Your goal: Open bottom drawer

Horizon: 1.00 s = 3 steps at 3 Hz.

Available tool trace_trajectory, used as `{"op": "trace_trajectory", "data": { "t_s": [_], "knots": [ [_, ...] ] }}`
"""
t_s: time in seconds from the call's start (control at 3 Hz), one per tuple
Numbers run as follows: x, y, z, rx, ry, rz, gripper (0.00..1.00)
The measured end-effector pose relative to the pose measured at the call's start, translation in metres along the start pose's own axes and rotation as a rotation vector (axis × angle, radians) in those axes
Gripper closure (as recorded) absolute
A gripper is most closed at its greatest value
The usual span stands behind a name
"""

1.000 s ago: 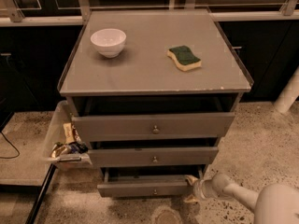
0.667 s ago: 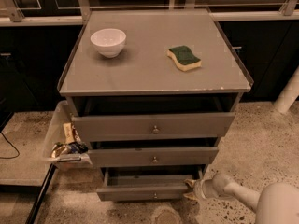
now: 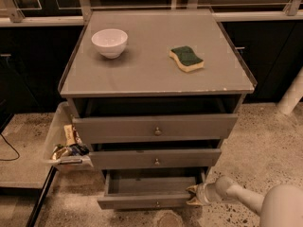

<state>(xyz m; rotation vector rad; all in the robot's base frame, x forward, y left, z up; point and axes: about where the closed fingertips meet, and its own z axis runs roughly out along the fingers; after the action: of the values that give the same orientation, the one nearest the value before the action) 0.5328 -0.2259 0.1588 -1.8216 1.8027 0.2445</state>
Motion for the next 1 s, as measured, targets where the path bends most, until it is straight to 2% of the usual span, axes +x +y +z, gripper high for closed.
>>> {"op": "trace_trajectory", "data": {
  "t_s": [0.67,1.0],
  "knots": [
    [0.0,0.0001,0.0,0.0,0.0,0.0,0.36],
    [0.0052,0.0078,-0.0034,-0.009,-0.038,0.021,0.12]
  ]
}}
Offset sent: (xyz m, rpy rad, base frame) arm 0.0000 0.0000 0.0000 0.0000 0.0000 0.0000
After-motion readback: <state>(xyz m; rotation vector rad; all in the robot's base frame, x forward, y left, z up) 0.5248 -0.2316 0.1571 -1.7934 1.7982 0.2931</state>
